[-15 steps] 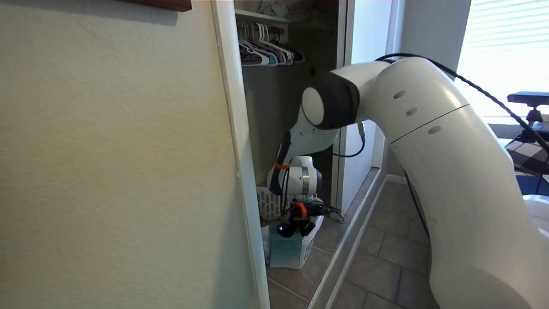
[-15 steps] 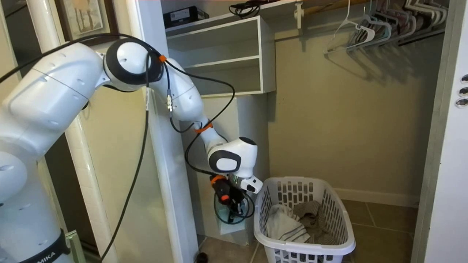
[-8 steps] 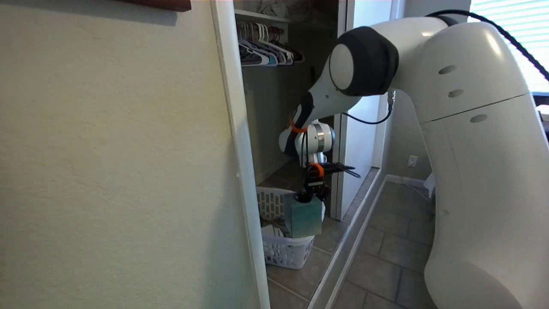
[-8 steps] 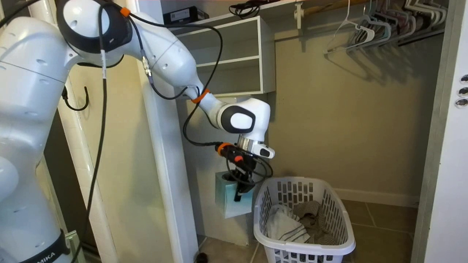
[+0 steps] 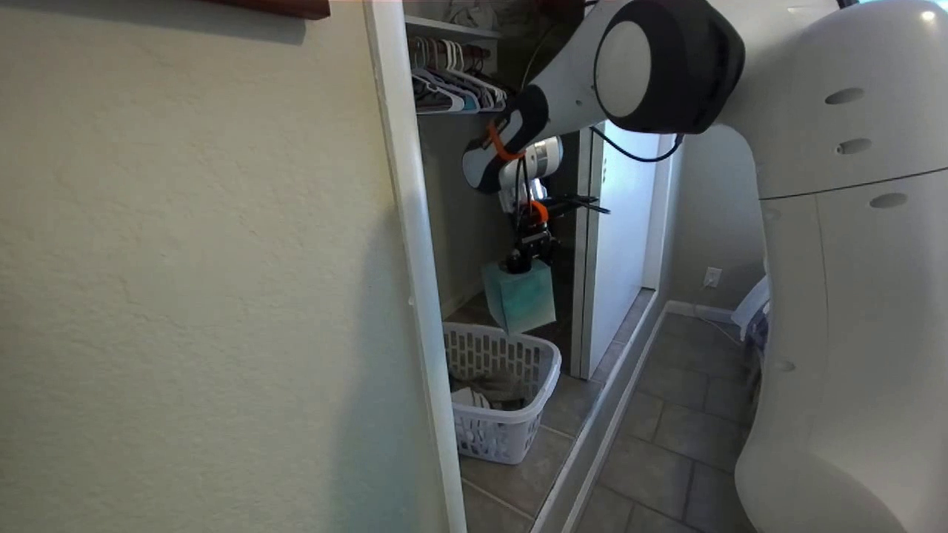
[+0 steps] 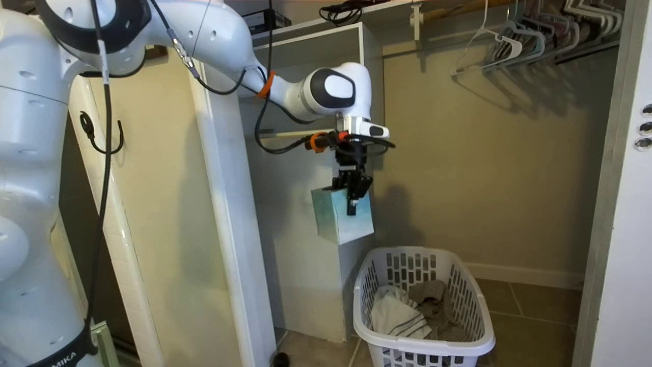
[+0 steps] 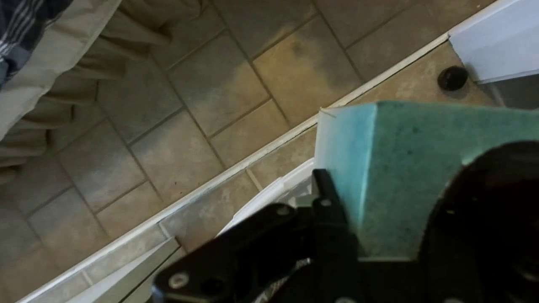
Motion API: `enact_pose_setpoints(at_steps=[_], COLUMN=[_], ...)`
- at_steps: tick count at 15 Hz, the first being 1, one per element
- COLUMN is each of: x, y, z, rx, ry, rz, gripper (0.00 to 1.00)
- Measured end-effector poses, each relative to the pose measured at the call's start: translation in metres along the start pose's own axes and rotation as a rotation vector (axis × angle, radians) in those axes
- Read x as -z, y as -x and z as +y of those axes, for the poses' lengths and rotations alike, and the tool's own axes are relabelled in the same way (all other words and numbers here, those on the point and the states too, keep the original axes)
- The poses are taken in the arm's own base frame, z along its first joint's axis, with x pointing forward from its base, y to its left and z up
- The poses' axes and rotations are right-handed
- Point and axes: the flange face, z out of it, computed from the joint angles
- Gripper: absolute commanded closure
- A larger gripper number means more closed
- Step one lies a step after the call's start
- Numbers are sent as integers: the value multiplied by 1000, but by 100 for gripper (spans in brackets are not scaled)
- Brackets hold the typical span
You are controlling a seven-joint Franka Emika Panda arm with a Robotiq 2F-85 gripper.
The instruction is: Put the tissue box on the bottom shelf in the cupboard
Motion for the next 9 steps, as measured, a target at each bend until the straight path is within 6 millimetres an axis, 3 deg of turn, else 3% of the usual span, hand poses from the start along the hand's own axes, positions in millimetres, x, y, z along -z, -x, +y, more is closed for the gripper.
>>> enact_pose_setpoints(at_steps=[2, 4, 9], x=[43, 68, 69], y=[1, 6, 7], z=[-9, -20, -21], rx=[27, 48, 51], ry=[35, 46, 51], rz=[77, 124, 125], gripper=[99, 99, 99])
